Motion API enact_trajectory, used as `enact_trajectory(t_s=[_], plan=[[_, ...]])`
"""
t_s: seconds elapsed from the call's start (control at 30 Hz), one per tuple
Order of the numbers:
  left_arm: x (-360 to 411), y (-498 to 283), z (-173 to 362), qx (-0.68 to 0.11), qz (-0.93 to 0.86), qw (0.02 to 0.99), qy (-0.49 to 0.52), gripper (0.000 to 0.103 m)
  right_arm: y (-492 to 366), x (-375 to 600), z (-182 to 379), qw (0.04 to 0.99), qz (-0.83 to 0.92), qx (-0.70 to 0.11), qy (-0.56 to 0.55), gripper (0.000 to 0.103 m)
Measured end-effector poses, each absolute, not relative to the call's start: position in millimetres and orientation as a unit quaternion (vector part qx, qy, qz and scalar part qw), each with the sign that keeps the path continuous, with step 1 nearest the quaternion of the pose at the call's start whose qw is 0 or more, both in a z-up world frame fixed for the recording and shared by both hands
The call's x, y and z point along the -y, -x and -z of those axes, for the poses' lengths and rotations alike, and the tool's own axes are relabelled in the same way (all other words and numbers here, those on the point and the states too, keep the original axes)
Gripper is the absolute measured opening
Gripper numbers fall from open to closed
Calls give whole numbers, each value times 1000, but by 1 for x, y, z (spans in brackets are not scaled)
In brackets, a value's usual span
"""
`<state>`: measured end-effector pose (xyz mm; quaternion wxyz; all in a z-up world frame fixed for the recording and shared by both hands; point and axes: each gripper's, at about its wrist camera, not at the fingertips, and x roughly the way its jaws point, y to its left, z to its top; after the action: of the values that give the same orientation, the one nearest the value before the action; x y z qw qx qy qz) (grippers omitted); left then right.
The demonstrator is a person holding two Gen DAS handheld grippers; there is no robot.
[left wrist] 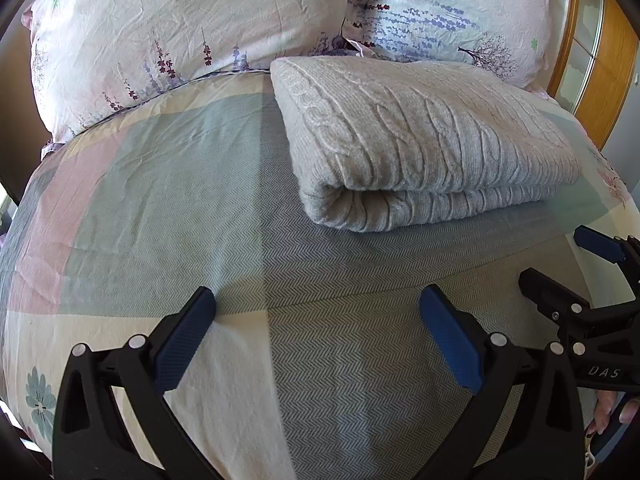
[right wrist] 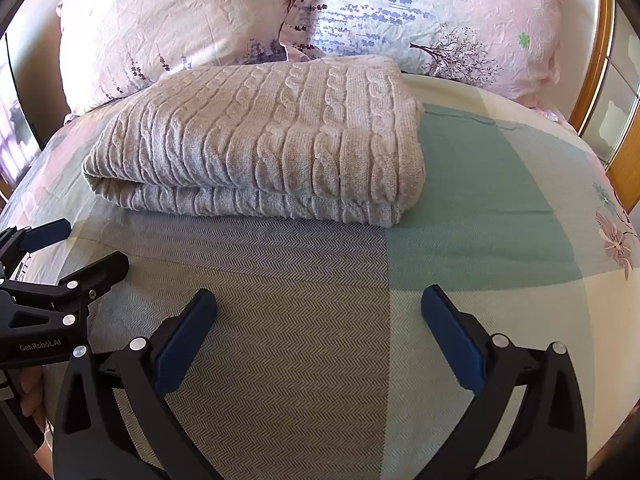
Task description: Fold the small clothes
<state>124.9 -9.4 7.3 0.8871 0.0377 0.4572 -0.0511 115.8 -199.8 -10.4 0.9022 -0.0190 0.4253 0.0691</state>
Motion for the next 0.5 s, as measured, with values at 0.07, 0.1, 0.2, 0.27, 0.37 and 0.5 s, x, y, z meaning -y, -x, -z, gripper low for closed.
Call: enact_trajectory(t_s=[0.07,0.1,0.2,0.27,0.37,0.5], plan=[[9,-125,-7,-457,51,887,-38,101,-116,200,10,902,-69,-425,19,102],[9,-125,-7,-457,51,887,-38,101,-116,200,10,902,-69,-425,19,102],[9,-125,-7,-457,51,887,-38,101,-116,200,10,902,-69,-425,19,102],[9,-125,-7,-457,52,887,-38,101,-116,200,10,902,-69,-425,19,102],[9,-125,-7,-457,52,887,-38,101,-116,200,10,902,-69,-425,19,102],[9,-126,-7,-457,52,887,-38,101,-116,200,10,902,-69,-425,19,102]])
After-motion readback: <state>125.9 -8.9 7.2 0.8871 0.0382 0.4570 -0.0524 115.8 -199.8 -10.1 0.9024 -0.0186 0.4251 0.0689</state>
